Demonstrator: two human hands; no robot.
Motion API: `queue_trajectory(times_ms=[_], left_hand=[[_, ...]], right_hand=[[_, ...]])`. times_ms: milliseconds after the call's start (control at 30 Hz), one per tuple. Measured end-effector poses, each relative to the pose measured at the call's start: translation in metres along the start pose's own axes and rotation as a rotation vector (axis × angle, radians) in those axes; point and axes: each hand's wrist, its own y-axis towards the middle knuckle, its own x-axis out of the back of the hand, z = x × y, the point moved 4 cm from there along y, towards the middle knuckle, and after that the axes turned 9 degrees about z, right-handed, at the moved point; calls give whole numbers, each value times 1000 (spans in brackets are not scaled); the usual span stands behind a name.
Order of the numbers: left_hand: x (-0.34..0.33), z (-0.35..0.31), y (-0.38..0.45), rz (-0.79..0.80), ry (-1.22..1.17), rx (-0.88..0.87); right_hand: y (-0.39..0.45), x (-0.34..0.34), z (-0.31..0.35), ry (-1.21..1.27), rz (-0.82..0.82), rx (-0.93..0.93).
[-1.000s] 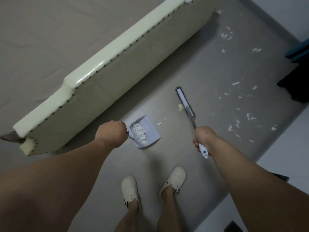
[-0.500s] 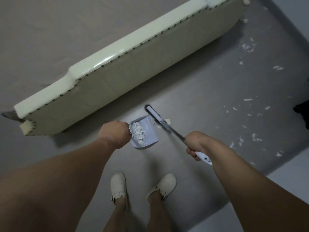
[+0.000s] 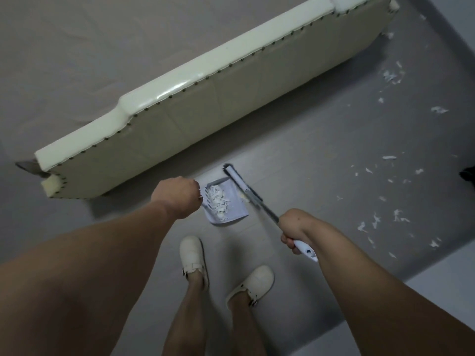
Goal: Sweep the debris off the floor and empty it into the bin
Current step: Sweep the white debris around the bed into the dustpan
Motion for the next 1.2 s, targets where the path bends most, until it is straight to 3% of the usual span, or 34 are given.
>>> queue_trajectory(times_ms=[133, 367, 467, 633, 767, 900, 1200], left_hand=[[-1, 9, -4, 16, -20, -10], [9, 14, 0, 50, -17, -39], [10, 22, 3, 52, -24, -48], [7, 32, 6, 80, -56, -94], [16, 36, 11, 94, -47, -115], [36, 36, 14, 7, -58, -105], [95, -58, 35, -60, 54, -262]], right_hand=[[-6, -6, -14, 66, 12, 7], [4, -28, 18, -63, -78, 36], [9, -46, 15, 121, 12, -80], [-8, -55, 7, 436, 17, -64], [-10, -55, -13, 646, -100, 23], [-11, -38, -24, 790, -178, 79], [-23, 17, -69, 971, -343, 75]])
